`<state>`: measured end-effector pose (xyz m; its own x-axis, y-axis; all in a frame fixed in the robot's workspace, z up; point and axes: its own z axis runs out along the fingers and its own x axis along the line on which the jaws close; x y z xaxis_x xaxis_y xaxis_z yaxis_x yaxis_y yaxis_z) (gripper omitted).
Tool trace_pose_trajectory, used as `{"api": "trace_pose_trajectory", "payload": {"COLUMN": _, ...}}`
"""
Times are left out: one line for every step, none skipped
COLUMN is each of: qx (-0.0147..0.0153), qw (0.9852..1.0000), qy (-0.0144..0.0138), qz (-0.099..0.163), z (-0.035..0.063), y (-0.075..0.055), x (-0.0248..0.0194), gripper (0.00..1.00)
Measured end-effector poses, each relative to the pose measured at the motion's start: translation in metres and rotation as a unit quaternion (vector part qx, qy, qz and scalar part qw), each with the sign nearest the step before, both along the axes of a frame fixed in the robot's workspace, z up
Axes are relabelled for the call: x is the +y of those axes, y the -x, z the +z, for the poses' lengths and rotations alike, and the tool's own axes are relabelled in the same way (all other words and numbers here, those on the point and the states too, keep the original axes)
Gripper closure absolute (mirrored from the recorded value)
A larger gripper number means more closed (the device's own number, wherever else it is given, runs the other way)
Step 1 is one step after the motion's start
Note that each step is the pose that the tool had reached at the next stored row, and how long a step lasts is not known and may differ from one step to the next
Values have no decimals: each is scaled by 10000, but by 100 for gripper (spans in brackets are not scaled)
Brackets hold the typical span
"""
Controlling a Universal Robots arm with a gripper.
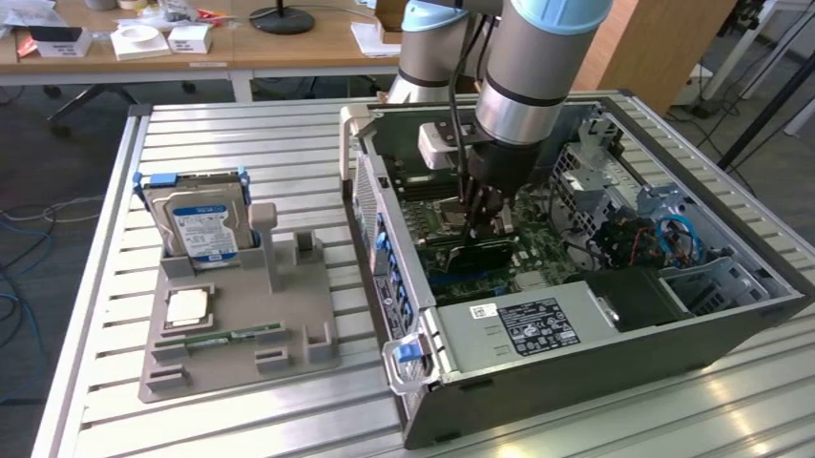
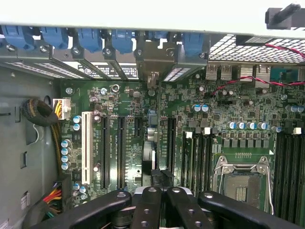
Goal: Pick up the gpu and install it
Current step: 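Press down on the gpu until it lock into place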
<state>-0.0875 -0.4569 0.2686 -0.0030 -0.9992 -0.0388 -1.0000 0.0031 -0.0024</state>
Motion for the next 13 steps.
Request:
{"api": "trace_pose_trajectory", "payload": {"qx": 0, "qw": 10000, "qy": 1, "qz": 0, "z": 0, "y": 0, "x": 0, "gripper": 90}}
{"api": "trace_pose_trajectory", "payload": {"qx": 0, "qw": 10000, "qy": 0, "qz": 0, "z": -4, "y": 0, "x": 0, "gripper": 90}}
{"api": "trace_pose_trajectory", "payload": {"qx": -1, "qw": 10000, "qy": -1, "qz": 0, "z": -9, "y": 0, "x": 0, "gripper": 90}}
{"api": "trace_pose_trajectory", "payload": {"qx": 0, "qw": 10000, "qy": 0, "qz": 0, "z": -10, "y": 0, "x": 0, "gripper": 90}}
{"api": "trace_pose_trajectory", "payload": {"qx": 0, "qw": 10000, "qy": 0, "qz": 0, "z": -10, "y": 0, "x": 0, "gripper": 90}}
{"api": "trace_pose_trajectory", "payload": {"qx": 0, "qw": 10000, "qy": 0, "qz": 0, "z": -10, "y": 0, "x": 0, "gripper": 90}}
{"api": "trace_pose_trajectory", "payload": {"qx": 0, "qw": 10000, "qy": 0, "qz": 0, "z": -11, "y": 0, "x": 0, "gripper": 90}}
{"api": "trace_pose_trajectory", "payload": {"qx": 0, "qw": 10000, "qy": 0, "qz": 0, "z": -12, "y": 0, "x": 0, "gripper": 90}}
{"api": "trace_pose_trajectory", "payload": {"qx": 0, "qw": 10000, "qy": 0, "qz": 0, "z": -14, "y": 0, "x": 0, "gripper": 90}}
{"api": "trace_pose_trajectory", "payload": {"qx": 0, "qw": 10000, "qy": -1, "qz": 1, "z": -18, "y": 0, "x": 0, "gripper": 90}}
{"api": "trace_pose_trajectory", "payload": {"qx": 0, "qw": 10000, "qy": 0, "qz": 1, "z": -20, "y": 0, "x": 0, "gripper": 90}}
{"api": "trace_pose_trajectory", "payload": {"qx": 0, "qw": 10000, "qy": 0, "qz": 1, "z": -20, "y": 0, "x": 0, "gripper": 90}}
{"api": "trace_pose_trajectory", "payload": {"qx": 0, "qw": 10000, "qy": 1, "qz": 1, "z": -20, "y": 0, "x": 0, "gripper": 90}}
